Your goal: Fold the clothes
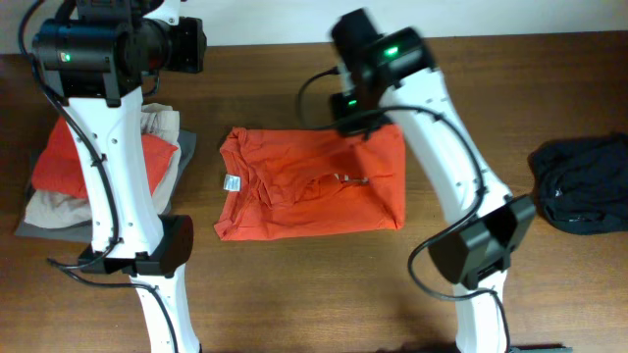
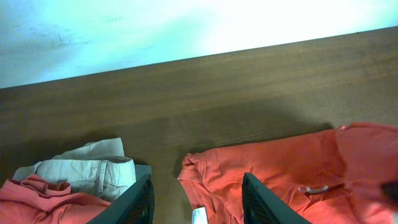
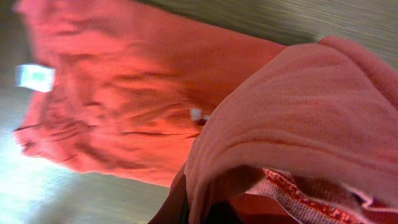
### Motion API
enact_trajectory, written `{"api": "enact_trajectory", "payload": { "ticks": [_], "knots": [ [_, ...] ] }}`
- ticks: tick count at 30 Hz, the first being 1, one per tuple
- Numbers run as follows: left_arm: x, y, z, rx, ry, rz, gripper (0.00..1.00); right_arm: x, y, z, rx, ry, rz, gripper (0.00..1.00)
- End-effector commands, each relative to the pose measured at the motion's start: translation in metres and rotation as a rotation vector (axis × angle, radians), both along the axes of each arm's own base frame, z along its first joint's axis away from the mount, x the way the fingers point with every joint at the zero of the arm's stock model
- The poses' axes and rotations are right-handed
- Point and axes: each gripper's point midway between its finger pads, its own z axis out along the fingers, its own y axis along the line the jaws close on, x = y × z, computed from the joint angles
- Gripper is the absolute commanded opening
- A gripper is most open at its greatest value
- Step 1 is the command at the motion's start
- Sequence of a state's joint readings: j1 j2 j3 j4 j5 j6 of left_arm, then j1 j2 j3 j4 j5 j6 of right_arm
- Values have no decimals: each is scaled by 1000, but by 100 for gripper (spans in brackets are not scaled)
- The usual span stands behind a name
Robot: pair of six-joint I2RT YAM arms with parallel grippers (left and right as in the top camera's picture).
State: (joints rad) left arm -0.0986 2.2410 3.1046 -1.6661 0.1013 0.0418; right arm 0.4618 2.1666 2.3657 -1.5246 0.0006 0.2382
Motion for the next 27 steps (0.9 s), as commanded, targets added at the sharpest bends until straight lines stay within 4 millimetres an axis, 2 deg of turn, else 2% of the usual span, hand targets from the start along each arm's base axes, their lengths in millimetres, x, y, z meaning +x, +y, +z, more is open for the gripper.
{"api": "enact_trajectory", "payload": {
  "ticks": [1, 6, 7, 11, 13, 14, 16, 20, 24, 27],
  "knots": [
    [-1, -1, 6, -15, -18, -5, 45, -6, 36, -3, 25, -19, 2, 9],
    [0, -1, 7, -16, -26, -5, 45, -12, 78, -24, 48, -8, 45, 11],
    [0, -1, 7, -16, -26, -5, 45, -15, 94, -36, 68, 11, 69, 11],
    [0, -1, 7, -16, -25, -5, 45, -22, 123, -60, 133, 76, 113, 14],
    [0, -1, 7, -16, -25, -5, 45, -26, 144, -70, 188, 106, 146, 18],
    [0, -1, 7, -16, -25, -5, 45, -30, 161, -72, 237, 112, 176, 27],
    [0, -1, 7, -16, -25, -5, 45, -32, 175, -71, 259, 95, 202, 35],
    [0, -1, 7, -16, -24, -5, 45, -42, 192, -69, 274, 80, 242, 52],
    [0, -1, 6, -15, -21, -5, 45, -54, 201, -69, 267, 82, 299, 54],
    [-1, -1, 5, -14, -16, -4, 45, -44, 183, -69, 205, 59, 266, 52]
  ]
}}
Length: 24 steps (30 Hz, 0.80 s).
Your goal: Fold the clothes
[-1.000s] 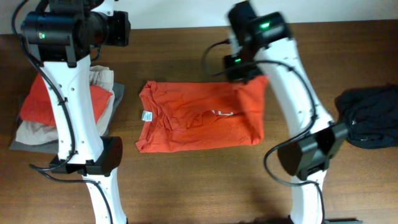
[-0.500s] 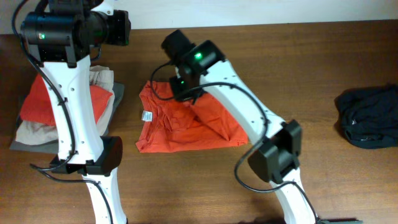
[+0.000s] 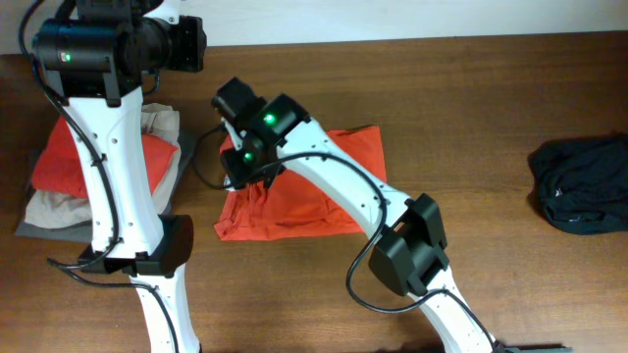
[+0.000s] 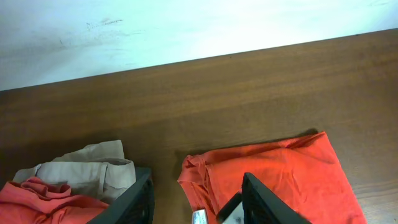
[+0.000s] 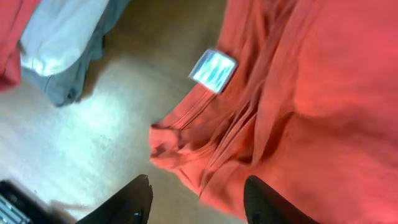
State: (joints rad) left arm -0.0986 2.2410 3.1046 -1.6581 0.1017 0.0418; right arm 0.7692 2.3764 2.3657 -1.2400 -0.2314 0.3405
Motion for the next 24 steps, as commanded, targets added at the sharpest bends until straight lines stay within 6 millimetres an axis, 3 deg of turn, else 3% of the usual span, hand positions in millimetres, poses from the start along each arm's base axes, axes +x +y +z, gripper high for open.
{"api": "enact_trajectory", "payload": {
  "ticks": [1, 7, 10, 11, 16, 18, 21, 24],
  "knots": [
    [-3, 0, 4, -10, -7, -2, 45, 15, -22, 7, -58, -51, -30, 52],
    [-4, 1, 1, -7, 7, 0, 45, 37, -84, 5, -149, 0, -140, 58],
    [-3, 1, -2, -6, 15, 0, 46, 43, -101, -9, -156, 54, -174, 56],
    [-2, 1, -4, -6, 19, 0, 47, 43, -102, -14, -152, 71, -178, 50],
    [2, 0, -15, -3, 46, 0, 47, 29, -89, -64, -106, 174, -181, 20],
    [4, 0, -20, -1, 60, 0, 47, 12, -70, -87, -33, 238, -142, 14],
    [6, 0, -26, 1, 80, 1, 47, -5, -50, -103, 43, 285, -96, 10],
    [8, 2, -34, 7, 105, 6, 47, -12, -43, -107, 49, 281, -61, 7]
  ]
}}
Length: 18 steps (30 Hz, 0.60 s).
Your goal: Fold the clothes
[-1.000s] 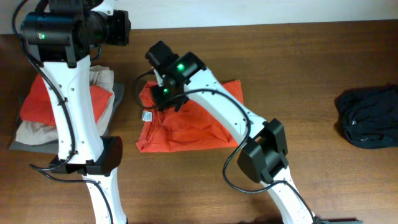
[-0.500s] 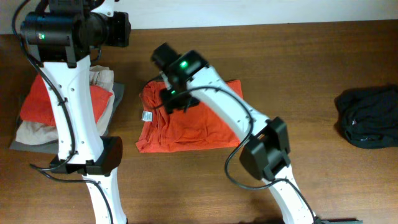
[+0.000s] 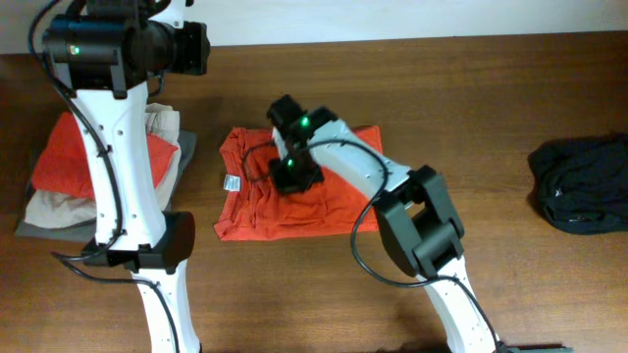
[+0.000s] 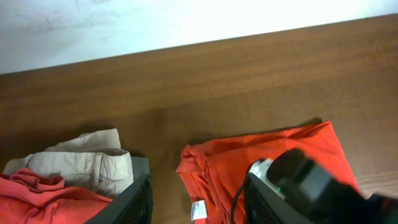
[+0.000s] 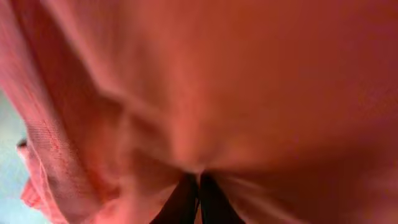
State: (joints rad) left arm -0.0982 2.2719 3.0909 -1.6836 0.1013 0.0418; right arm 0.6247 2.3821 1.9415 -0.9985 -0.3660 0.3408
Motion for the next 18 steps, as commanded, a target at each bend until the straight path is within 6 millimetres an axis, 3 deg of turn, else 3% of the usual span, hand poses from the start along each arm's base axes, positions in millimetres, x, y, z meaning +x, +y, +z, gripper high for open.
{"api": "enact_trajectory", "payload": {
  "ticks": [1, 4, 7, 9, 10, 13, 14, 15, 16, 17, 18],
  "knots": [
    [4, 3, -15, 0, 45, 8, 47, -17, 18, 8, 78, 39, 53, 7],
    [5, 6, -24, 2, 77, 15, 52, -4, -5, 22, 19, -13, 39, 8],
    [5, 7, -32, -10, 109, 12, 52, 14, -39, 50, -38, -90, 27, 11],
    [5, 2, -38, -28, 133, -3, 52, 24, -66, 72, -68, -134, 1, 14],
    [4, -2, -44, -46, 158, -16, 52, 32, -91, 87, -99, -155, -46, 15],
    [6, -4, -61, -52, 209, -21, 52, 42, -131, 100, -121, -146, -130, 15],
    [9, -3, -72, -62, 239, -4, 52, 44, -153, 102, -135, -122, -175, 16],
    [12, -3, -83, -78, 270, 20, 52, 44, -165, 102, -144, -102, -199, 18],
    [13, -6, -102, -109, 331, 24, 52, 43, -183, 101, -149, -73, -207, 27],
    [12, -8, -116, -127, 374, 18, 52, 42, -190, 100, -143, -62, -195, 32],
    [11, -8, -127, -138, 408, 18, 52, 41, -195, 99, -143, -53, -198, 43]
  ]
}}
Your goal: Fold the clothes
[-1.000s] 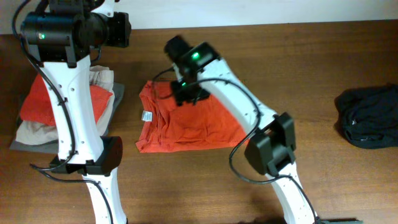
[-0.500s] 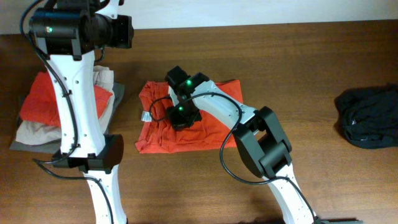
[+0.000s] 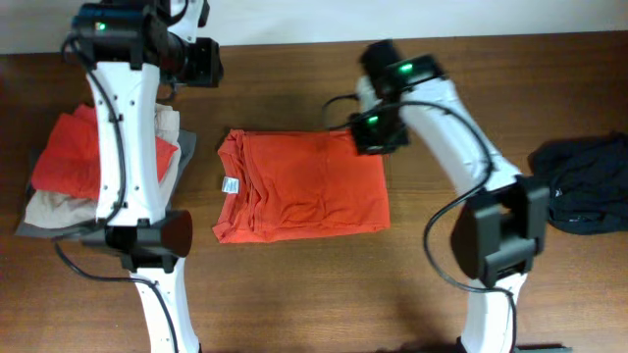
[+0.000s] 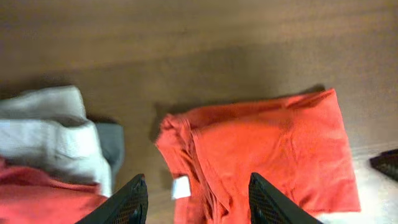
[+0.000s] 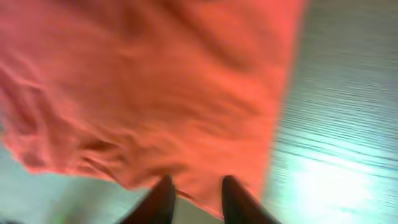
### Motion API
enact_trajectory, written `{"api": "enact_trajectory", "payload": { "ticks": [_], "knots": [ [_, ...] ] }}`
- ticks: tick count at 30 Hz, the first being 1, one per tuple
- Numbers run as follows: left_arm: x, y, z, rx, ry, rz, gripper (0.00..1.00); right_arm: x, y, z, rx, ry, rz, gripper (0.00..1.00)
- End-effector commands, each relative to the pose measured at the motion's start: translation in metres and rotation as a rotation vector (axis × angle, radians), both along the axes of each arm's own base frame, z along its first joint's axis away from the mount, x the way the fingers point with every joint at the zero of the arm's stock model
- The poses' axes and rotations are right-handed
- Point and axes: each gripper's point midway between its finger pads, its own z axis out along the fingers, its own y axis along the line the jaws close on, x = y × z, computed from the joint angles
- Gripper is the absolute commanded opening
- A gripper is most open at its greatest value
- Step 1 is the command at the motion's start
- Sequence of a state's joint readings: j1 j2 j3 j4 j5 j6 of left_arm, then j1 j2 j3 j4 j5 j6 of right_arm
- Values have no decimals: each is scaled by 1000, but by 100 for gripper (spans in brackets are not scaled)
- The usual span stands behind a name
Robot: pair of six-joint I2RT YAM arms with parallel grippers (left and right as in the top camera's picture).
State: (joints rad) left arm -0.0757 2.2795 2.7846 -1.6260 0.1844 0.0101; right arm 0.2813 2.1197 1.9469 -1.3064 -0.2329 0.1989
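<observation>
The orange shirt (image 3: 299, 186) lies folded into a flat rectangle at the table's middle, with its collar and white label (image 3: 232, 183) at the left. My right gripper (image 3: 368, 137) hangs low over the shirt's far right corner. In the right wrist view its fingers stand slightly apart, so the right gripper (image 5: 198, 185) is open with nothing in it above the shirt (image 5: 155, 81). High above the table's far left, my left gripper (image 3: 201, 61) is clear of everything. The left wrist view shows the left gripper (image 4: 196, 186) open wide, looking down on the shirt (image 4: 261, 149).
A pile of folded clothes (image 3: 88, 167), orange, beige and grey, lies at the left; the left wrist view shows the pile (image 4: 37, 143) too. A dark crumpled garment (image 3: 581, 181) sits at the right edge. Both arm bases stand at the front.
My right gripper has gone from the shirt's middle, where its fingers were together against the cloth, to the far right corner, fingers now apart. The left wrist has tilted down toward the table.
My right gripper first held the shirt's right part lifted off the table. Then it was open over the shirt's left side, the cloth folded narrower. Then it was shut, down on the middle. Now it hangs open at the far right corner, the shirt flat.
</observation>
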Motion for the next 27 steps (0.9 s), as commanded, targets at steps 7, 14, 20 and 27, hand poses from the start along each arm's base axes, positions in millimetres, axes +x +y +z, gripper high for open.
{"api": "enact_trajectory", "payload": {
  "ticks": [7, 14, 20, 27],
  "knots": [
    [-18, -7, -108, -106, 347, -15, 51, -1, -33, -10, -15, 37, -10, 53],
    [-42, -21, -164, -212, 511, -26, 52, -5, -45, -4, -18, 47, -14, 59],
    [-63, -23, -198, -233, 613, -17, 52, -10, -52, -2, -21, 64, -1, 62],
    [-56, -32, -185, -224, 542, -47, 52, -4, -35, -3, 58, 50, -15, 34]
  ]
}}
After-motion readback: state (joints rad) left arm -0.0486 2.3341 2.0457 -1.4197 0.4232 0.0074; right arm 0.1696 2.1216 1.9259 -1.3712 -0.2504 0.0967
